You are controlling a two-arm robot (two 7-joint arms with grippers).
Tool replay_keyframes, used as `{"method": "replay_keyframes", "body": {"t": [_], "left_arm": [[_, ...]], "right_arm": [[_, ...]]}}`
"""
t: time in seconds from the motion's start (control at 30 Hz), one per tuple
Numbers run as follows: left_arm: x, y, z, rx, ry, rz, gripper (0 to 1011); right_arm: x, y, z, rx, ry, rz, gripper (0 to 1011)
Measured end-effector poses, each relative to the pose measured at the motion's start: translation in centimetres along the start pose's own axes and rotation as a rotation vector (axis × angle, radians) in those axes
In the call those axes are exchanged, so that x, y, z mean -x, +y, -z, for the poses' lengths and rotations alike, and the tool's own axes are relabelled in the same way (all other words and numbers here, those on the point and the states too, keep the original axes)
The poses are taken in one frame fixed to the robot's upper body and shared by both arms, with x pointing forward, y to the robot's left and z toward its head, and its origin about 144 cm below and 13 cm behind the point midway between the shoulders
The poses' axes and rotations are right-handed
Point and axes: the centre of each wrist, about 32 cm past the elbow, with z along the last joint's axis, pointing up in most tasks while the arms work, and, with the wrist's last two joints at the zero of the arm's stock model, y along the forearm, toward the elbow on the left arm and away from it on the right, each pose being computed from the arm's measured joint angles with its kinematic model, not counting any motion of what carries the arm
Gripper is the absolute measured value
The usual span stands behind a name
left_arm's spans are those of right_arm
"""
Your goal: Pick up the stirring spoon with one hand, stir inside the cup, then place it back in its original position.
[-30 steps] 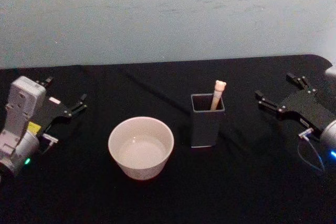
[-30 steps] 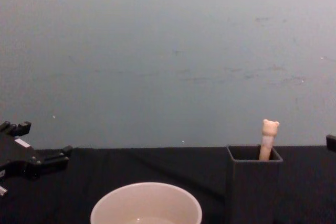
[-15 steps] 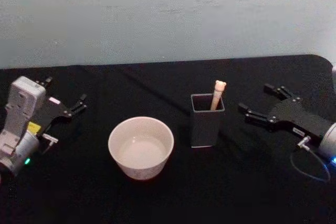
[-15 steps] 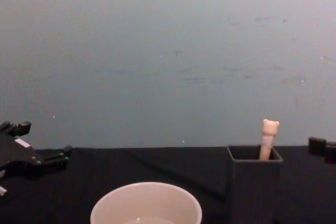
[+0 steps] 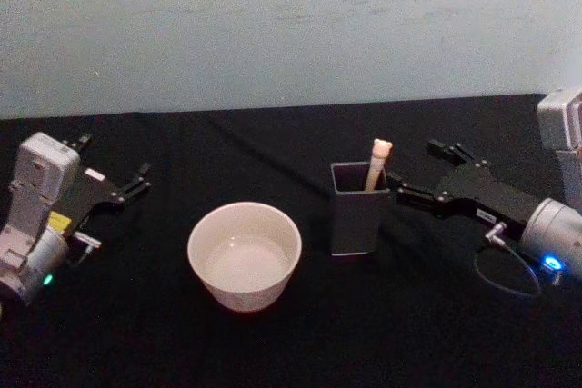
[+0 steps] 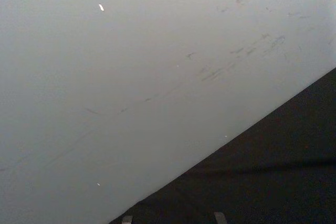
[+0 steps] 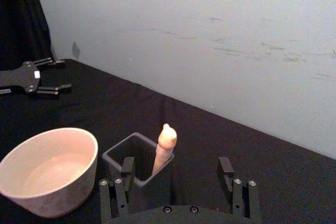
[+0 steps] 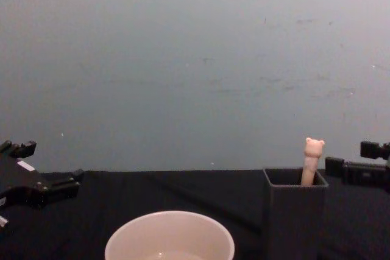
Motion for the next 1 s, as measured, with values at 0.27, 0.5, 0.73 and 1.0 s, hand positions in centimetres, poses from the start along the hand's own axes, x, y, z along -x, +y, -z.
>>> {"method": "replay_keyframes", "body": {"t": [0.27, 0.5, 0.73, 1.0], "left_arm": [[0.0, 0.0, 0.0, 0.000, 0.000, 0.000, 1001], [0.0, 0.0, 0.0, 0.000, 0.000, 0.000, 1001], [0.0, 0.0, 0.0, 0.000, 0.000, 0.000, 1001], [0.0, 0.0, 0.0, 0.000, 0.000, 0.000, 1001]], "right_arm": [[-0.7, 1.6, 0.0, 0.003, 0.001, -0.009, 1000], [-0.9, 2.6, 0.1, 0.006, 0.006, -0.026, 1000], [-1.0, 3.3, 0.0, 0.006, 0.012, -0.036, 1000], [-1.2, 3.8, -0.1, 0.012, 0.018, -0.045, 1000]]}}
